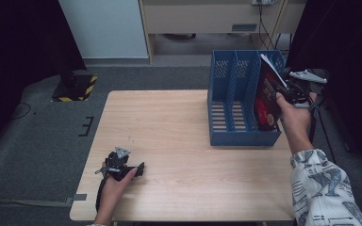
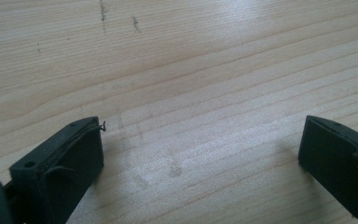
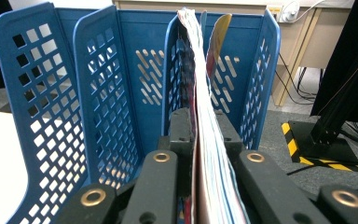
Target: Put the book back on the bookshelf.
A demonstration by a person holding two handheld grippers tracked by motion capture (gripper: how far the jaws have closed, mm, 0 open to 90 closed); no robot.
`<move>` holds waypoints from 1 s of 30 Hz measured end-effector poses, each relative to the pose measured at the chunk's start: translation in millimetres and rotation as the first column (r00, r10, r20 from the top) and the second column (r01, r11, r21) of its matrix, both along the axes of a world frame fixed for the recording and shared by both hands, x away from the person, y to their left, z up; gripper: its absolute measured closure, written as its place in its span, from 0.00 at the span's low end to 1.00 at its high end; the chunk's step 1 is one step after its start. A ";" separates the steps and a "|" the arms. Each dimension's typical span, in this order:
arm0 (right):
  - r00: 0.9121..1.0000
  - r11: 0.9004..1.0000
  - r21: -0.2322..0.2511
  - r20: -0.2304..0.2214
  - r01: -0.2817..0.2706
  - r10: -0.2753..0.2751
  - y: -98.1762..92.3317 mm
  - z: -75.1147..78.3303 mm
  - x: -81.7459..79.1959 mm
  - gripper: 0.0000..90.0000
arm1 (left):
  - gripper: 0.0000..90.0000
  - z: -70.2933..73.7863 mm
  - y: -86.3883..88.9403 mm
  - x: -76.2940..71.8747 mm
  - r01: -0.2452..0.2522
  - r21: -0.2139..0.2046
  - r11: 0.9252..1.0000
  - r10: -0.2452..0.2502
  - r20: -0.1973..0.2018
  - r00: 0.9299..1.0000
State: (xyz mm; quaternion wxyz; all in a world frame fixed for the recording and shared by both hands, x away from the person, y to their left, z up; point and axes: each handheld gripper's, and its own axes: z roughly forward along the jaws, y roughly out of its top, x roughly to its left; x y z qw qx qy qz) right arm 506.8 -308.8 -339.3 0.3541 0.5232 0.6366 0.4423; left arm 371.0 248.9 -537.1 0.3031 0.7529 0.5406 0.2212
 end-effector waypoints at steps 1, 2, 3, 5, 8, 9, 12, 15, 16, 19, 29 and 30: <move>1.000 1.000 0.001 -0.005 -0.002 0.002 -0.2 0.4 0.4 0.89 | 0.00 0.0 0.0 0.0 0.000 0.000 1.000 0.000 0.000 1.000; 1.000 1.000 -0.002 -0.006 -0.004 0.004 -0.6 1.2 0.6 0.88 | 0.00 0.0 -0.1 0.0 0.000 0.000 1.000 0.000 0.000 1.000; 1.000 1.000 0.000 -0.007 -0.006 0.006 -1.0 1.9 0.9 0.87 | 0.00 0.0 0.0 0.0 0.001 0.000 1.000 -0.001 0.000 1.000; 1.000 1.000 -0.005 -0.017 -0.013 0.013 -1.5 3.1 1.9 0.87 | 0.00 0.0 -0.1 0.1 0.001 0.000 1.000 -0.001 0.000 1.000; 0.999 1.000 -0.013 -0.033 -0.026 0.025 -1.3 4.6 3.6 0.87 | 0.00 0.0 -0.2 0.1 0.001 0.000 1.000 -0.001 0.000 1.000; 0.999 0.999 -0.016 -0.040 -0.032 0.031 -1.1 5.1 4.1 0.88 | 0.00 0.0 -0.2 0.1 0.001 0.000 1.000 -0.001 0.000 1.000; 0.997 0.999 -0.032 -0.068 -0.031 0.029 0.2 6.1 6.2 0.89 | 0.00 0.0 -0.3 0.1 0.001 0.000 1.000 -0.001 0.000 1.000; 0.996 0.999 -0.027 -0.078 -0.043 0.041 1.7 6.3 7.3 0.91 | 0.00 0.0 -0.4 0.2 0.001 -0.001 1.000 -0.001 0.000 1.000; 0.996 0.999 -0.014 -0.079 -0.051 0.050 2.1 6.3 7.5 0.91 | 0.00 0.0 -0.5 0.2 0.001 -0.001 1.000 -0.001 0.000 1.000; 0.995 0.998 -0.007 -0.077 -0.059 0.058 4.5 6.0 7.6 0.92 | 0.00 -0.1 -0.6 0.2 0.003 -0.001 1.000 -0.003 0.000 1.000; 0.997 0.999 0.004 -0.071 -0.032 0.032 1.4 5.5 8.0 0.97 | 0.00 -0.1 -1.0 0.1 0.007 -0.001 1.000 -0.007 0.001 1.000; 0.997 1.000 0.003 -0.070 -0.027 0.028 1.2 5.7 7.9 0.97 | 0.00 -0.1 -1.0 0.1 0.007 -0.001 1.000 -0.007 0.001 1.000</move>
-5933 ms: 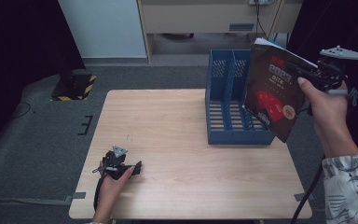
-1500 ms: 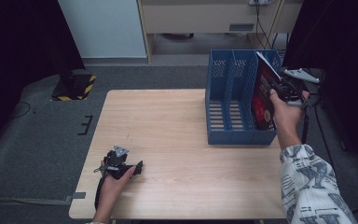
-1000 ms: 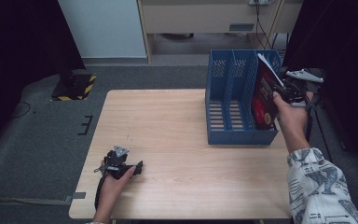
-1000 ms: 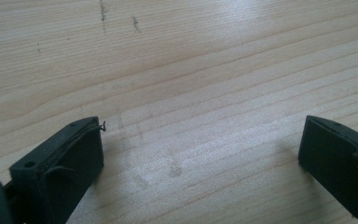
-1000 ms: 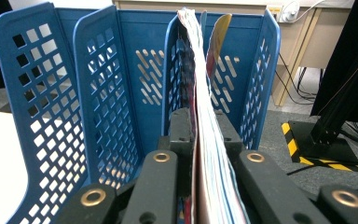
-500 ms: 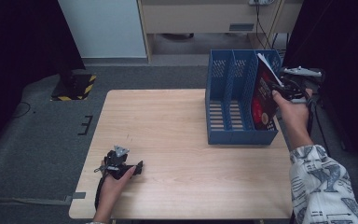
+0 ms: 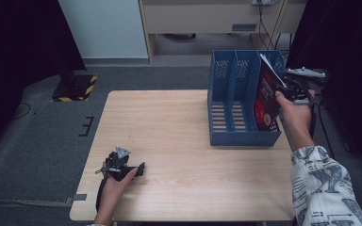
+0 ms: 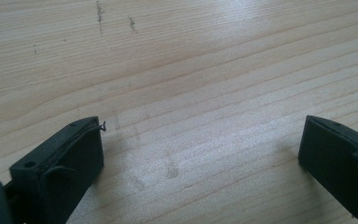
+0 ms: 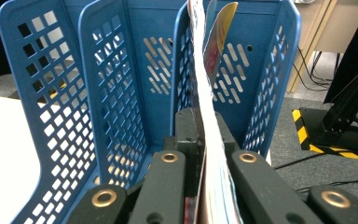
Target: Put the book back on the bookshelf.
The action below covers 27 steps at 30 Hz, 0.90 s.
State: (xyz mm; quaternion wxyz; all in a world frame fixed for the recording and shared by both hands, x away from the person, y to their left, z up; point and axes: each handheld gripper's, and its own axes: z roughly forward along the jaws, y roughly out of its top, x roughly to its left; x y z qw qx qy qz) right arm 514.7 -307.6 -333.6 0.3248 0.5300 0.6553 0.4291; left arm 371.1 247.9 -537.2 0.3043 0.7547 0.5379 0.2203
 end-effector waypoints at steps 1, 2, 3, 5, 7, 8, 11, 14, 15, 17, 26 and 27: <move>1.000 1.000 -0.003 0.000 0.004 -0.004 0.0 0.3 0.0 0.97 | 0.00 0.0 0.0 0.0 0.000 0.000 1.000 0.000 0.000 1.000; 1.000 1.000 -0.004 0.001 0.012 -0.012 -0.1 0.5 0.1 0.97 | 0.00 0.0 -0.1 0.0 0.001 0.000 1.000 -0.001 0.000 1.000; 1.000 1.000 -0.008 0.003 0.020 -0.020 -0.2 0.7 0.3 0.97 | 0.00 0.0 -0.1 0.0 0.001 0.000 1.000 -0.001 0.000 1.000; 1.000 1.000 -0.007 0.007 0.029 -0.029 -0.3 0.3 1.1 0.97 | 0.00 0.0 -0.2 0.0 0.003 0.000 1.000 -0.003 0.000 1.000; 1.000 1.000 -0.005 0.010 0.028 -0.028 -0.4 0.0 2.1 0.97 | 0.00 0.0 -0.2 0.0 0.003 0.000 1.000 -0.003 0.000 1.000; 0.999 1.000 -0.001 0.012 0.030 -0.030 -0.2 0.0 2.5 0.97 | 0.00 0.0 -0.2 0.0 0.004 0.000 1.000 -0.004 0.000 1.000; 0.999 0.999 -0.006 0.014 0.035 -0.035 0.5 0.9 3.8 0.97 | 0.00 0.0 -0.2 0.0 0.004 0.000 1.000 -0.004 0.000 1.000; 0.999 0.999 -0.012 0.016 0.045 -0.044 1.2 2.9 5.4 0.97 | 0.00 0.0 -0.2 0.0 0.004 0.000 1.000 -0.004 0.000 1.000; 0.999 0.999 -0.013 0.019 0.049 -0.049 1.3 3.7 6.0 0.97 | 0.00 0.0 -0.2 0.0 0.003 0.000 1.000 -0.003 0.000 1.000; 0.998 0.998 -0.015 0.022 0.054 -0.053 1.3 5.9 7.0 0.97 | 0.00 0.0 -0.2 0.0 0.003 0.000 1.000 -0.003 0.000 1.000; 0.996 0.995 -0.049 0.029 0.084 -0.083 0.1 10.0 14.0 0.97 | 0.00 0.0 -0.2 0.0 0.004 0.000 1.000 -0.004 0.000 1.000; 0.995 0.995 -0.047 0.029 0.092 -0.090 -0.1 10.5 14.8 0.97 | 0.00 0.0 -0.3 0.0 0.003 0.000 1.000 -0.003 0.000 1.000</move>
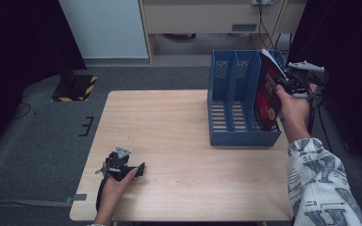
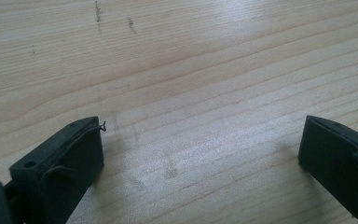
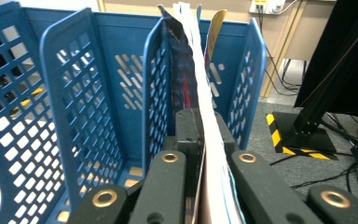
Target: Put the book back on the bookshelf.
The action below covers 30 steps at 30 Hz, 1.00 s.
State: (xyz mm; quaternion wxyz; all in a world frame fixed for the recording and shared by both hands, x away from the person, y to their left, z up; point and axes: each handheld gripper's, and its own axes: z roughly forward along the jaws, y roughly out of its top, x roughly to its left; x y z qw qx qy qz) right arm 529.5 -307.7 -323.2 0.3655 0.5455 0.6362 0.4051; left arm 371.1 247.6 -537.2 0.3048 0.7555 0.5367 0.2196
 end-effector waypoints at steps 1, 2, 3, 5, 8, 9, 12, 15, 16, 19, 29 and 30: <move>1.000 1.000 -0.004 0.002 0.001 -0.001 -0.7 0.6 1.0 0.97 | 0.00 0.0 0.0 0.0 0.000 0.000 1.000 0.000 0.000 1.000; 1.000 1.000 -0.005 0.005 0.005 -0.005 -0.9 1.4 1.9 0.97 | 0.00 0.0 0.0 0.0 0.000 0.000 1.000 0.000 0.000 1.000; 1.000 1.000 -0.010 0.009 0.009 -0.009 -1.0 2.4 2.4 0.97 | 0.00 0.0 0.0 0.0 0.000 0.000 1.000 0.000 0.000 1.000; 1.000 1.000 -0.021 0.015 0.013 -0.013 -1.1 4.4 3.8 0.97 | 0.00 0.0 0.0 0.0 0.000 0.000 1.000 0.000 0.000 1.000; 1.000 0.999 -0.039 0.015 0.020 -0.020 -0.4 4.7 5.0 0.97 | 0.00 0.0 0.0 0.0 0.000 0.000 1.000 0.000 0.000 1.000; 1.000 0.999 -0.047 0.017 0.023 -0.022 -0.2 4.3 5.3 0.97 | 0.00 0.0 0.0 0.0 0.000 0.000 1.000 0.000 0.000 1.000; 0.999 0.998 -0.060 0.018 0.033 -0.032 -0.8 2.8 5.9 0.97 | 0.00 0.1 -0.2 0.1 0.000 0.000 1.000 0.000 -0.001 1.000; 0.999 0.997 -0.067 0.005 0.032 -0.032 0.4 -0.4 6.9 0.97 | 0.00 0.1 -0.3 0.2 0.000 0.000 1.000 0.000 -0.001 1.000; 1.000 0.997 -0.072 0.004 0.031 -0.031 1.4 -1.5 7.4 0.97 | 0.00 0.1 -0.3 0.2 0.000 0.000 1.000 0.000 -0.001 1.000; 0.999 0.997 -0.076 -0.004 0.033 -0.034 3.3 -4.7 8.0 0.97 | 0.00 0.1 -0.4 0.3 0.001 0.000 1.000 -0.001 0.000 1.000; 1.000 0.998 -0.061 0.005 0.002 -0.001 17.3 -14.1 6.3 0.96 | 0.00 0.0 -0.6 0.4 0.001 0.000 1.000 -0.001 0.000 1.000; 1.000 0.998 -0.067 0.004 0.000 0.000 19.4 -13.8 6.3 0.96 | 0.00 0.1 -0.6 0.3 0.001 0.000 1.000 -0.001 0.000 1.000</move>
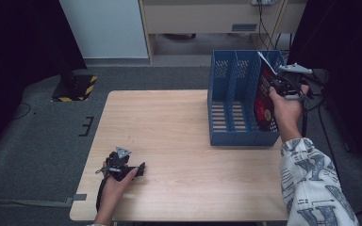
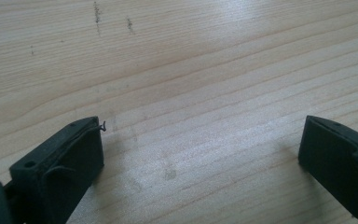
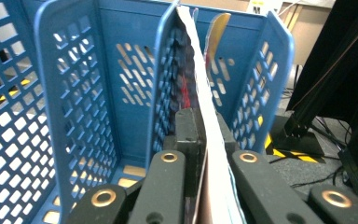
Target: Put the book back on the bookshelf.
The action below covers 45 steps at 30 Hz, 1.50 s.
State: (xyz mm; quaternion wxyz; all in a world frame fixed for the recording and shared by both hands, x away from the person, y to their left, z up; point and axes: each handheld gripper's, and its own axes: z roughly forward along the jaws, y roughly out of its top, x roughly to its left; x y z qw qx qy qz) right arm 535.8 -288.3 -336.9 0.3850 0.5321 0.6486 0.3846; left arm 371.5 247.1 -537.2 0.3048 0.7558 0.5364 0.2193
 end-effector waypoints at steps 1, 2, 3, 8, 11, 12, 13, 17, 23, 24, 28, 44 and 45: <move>1.000 1.000 -0.004 0.000 -0.004 0.004 1.4 -0.1 0.3 0.96 | 0.00 0.0 0.0 0.0 0.001 0.000 1.000 -0.001 0.000 1.000; 1.000 1.000 0.000 -0.002 -0.009 0.009 2.5 -0.2 0.3 0.96 | 0.00 0.0 0.0 0.0 0.000 0.000 1.000 0.000 0.000 1.000; 1.000 1.000 -0.002 0.000 -0.010 0.010 3.4 -0.5 0.4 0.96 | 0.00 0.0 0.0 0.0 0.001 0.000 1.000 -0.001 0.000 1.000; 1.000 1.000 0.010 0.001 -0.027 0.027 5.1 -0.8 -0.1 0.90 | 0.00 0.0 0.0 0.0 0.000 0.000 1.000 0.000 0.000 1.000; 0.999 0.999 0.015 0.000 -0.044 0.044 6.6 -0.9 -0.4 0.83 | 0.00 0.0 0.0 0.0 0.001 0.000 1.000 -0.001 0.000 1.000; 0.999 0.999 0.016 0.001 -0.050 0.050 7.2 -0.6 -0.7 0.80 | 0.00 0.0 0.0 0.0 0.000 0.000 1.000 0.000 0.000 1.000; 0.998 0.998 0.018 0.003 -0.058 0.058 7.6 -0.5 -1.0 0.78 | 0.00 0.0 0.0 0.0 0.000 0.000 1.000 0.000 0.000 1.000; 0.997 0.996 0.029 0.007 -0.079 0.079 9.1 0.4 -2.6 0.64 | 0.00 0.0 0.0 0.0 0.000 0.000 1.000 0.000 0.000 1.000; 0.995 0.994 0.035 0.011 -0.100 0.099 9.6 1.7 -4.9 0.48 | 0.00 0.0 0.0 0.0 0.000 0.000 1.000 0.000 0.000 1.000; 0.995 0.994 0.035 0.015 -0.100 0.100 9.7 1.7 -5.5 0.47 | 0.00 0.0 0.0 0.1 0.000 0.000 1.000 0.000 0.000 1.000; 0.994 0.993 0.044 0.028 -0.107 0.105 7.9 -0.5 -8.3 0.43 | 0.00 0.0 0.0 0.0 0.000 0.000 1.000 0.000 0.000 1.000; 0.993 0.991 0.059 0.012 -0.116 0.115 7.4 -2.6 -21.8 0.22 | 0.00 0.0 -0.4 0.2 0.001 0.000 1.000 -0.001 0.000 1.000; 0.994 0.992 0.057 0.009 -0.113 0.113 7.5 -2.5 -23.0 0.21 | 0.00 0.0 -0.4 0.2 0.001 0.000 1.000 -0.001 0.000 1.000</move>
